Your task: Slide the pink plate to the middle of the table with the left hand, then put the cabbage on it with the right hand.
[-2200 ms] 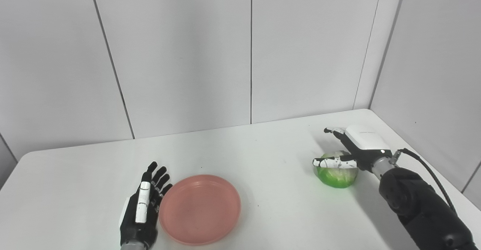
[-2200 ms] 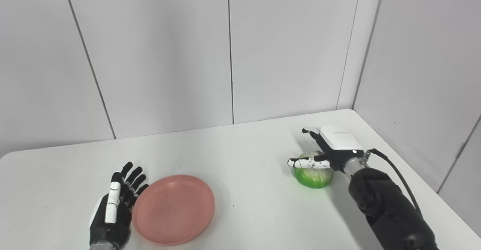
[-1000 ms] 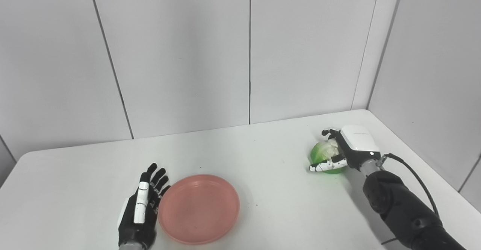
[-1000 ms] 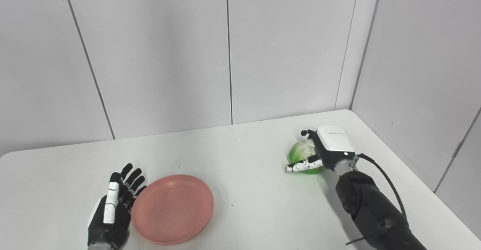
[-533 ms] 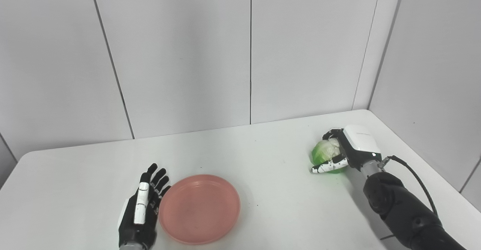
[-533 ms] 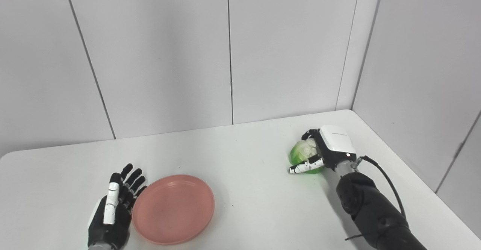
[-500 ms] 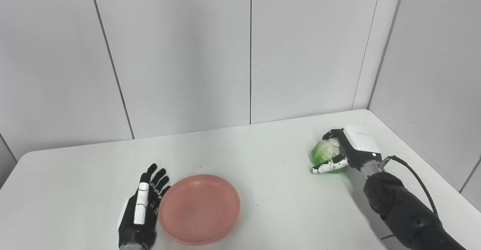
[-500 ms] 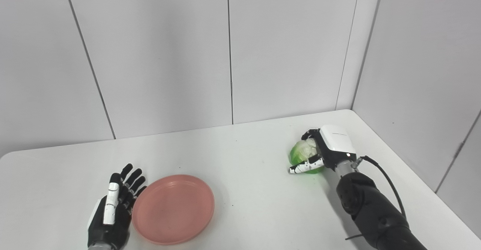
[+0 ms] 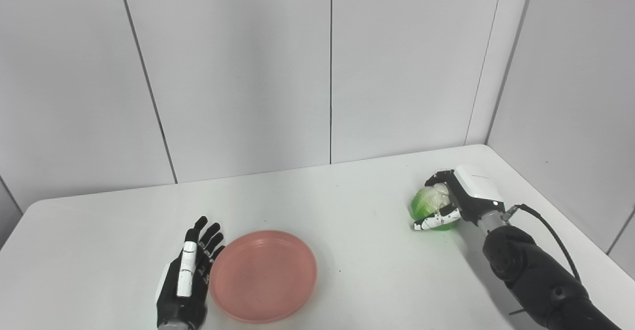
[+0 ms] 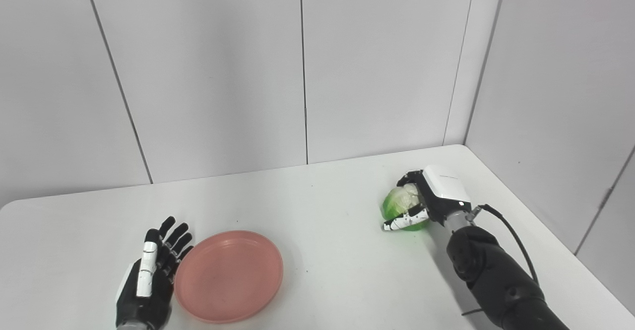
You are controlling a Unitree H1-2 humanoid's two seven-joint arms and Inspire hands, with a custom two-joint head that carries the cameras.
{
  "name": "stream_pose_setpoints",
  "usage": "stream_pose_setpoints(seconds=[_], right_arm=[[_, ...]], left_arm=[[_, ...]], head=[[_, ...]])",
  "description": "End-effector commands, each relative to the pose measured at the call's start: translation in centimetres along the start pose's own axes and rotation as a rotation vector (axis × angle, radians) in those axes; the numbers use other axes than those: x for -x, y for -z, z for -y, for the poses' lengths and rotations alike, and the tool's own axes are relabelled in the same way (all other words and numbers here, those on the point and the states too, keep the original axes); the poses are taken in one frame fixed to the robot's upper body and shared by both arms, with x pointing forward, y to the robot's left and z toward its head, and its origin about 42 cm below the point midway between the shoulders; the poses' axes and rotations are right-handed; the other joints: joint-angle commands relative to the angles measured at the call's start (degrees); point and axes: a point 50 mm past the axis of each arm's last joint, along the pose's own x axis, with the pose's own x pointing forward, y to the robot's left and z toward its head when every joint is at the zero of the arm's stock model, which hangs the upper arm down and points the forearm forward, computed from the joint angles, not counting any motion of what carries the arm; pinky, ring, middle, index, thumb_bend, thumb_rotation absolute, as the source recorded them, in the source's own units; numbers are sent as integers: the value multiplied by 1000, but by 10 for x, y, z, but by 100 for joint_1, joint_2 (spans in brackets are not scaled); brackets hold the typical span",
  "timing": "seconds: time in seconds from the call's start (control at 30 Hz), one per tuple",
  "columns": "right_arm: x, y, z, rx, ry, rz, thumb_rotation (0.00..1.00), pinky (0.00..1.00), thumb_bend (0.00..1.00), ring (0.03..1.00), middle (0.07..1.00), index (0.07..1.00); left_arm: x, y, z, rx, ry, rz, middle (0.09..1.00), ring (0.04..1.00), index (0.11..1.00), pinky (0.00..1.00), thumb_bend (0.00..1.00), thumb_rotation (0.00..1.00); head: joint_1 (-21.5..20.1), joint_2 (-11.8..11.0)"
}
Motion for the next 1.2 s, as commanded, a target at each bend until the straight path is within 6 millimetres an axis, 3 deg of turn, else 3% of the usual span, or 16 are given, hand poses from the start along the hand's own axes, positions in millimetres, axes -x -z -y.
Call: stream_pose_setpoints(seconds=[0.0, 0.27, 0.4, 0.53, 0.63, 0.77, 0.97, 1.17], right_arm=[[15, 12, -22, 24, -136, -46, 136, 195, 525, 258, 328, 469], [5, -14, 46, 63, -46, 65, 136, 267, 520, 322, 395, 476], [0, -32, 87, 50, 33, 119, 135, 250, 520, 309, 385, 476], [-4, -53, 122, 38, 121, 211, 134, 224, 521, 282, 365, 477], [-2, -82, 140, -33, 200, 317, 136, 185, 521, 239, 328, 476], [6, -111, 138, -95, 218, 394, 139, 149, 522, 203, 290, 475], [23, -168, 100, -171, 190, 534, 136, 141, 522, 191, 279, 475], [25, -208, 77, -231, 139, 610, 135, 136, 520, 187, 272, 476]], left_arm=[[1, 5, 2, 8, -5, -33, 914, 929, 915, 912, 844, 832], [1, 8, 7, 24, -5, -33, 918, 924, 908, 887, 841, 815], [1, 10, 11, 28, -6, -32, 909, 910, 905, 870, 839, 807], [0, 11, 16, 21, -16, -32, 894, 894, 897, 852, 845, 801], [0, 13, 22, 20, -19, -34, 895, 898, 898, 856, 836, 806], [0, 17, 31, 12, -17, -37, 899, 907, 908, 859, 836, 808], [-1, 26, 46, 30, -25, -36, 899, 911, 908, 882, 822, 793], [-3, 30, 55, 26, -26, -21, 904, 915, 924, 891, 808, 807]], head=[[26, 5], [127, 14], [203, 36], [273, 42], [457, 83], [730, 72], [1360, 82], [1833, 104]])
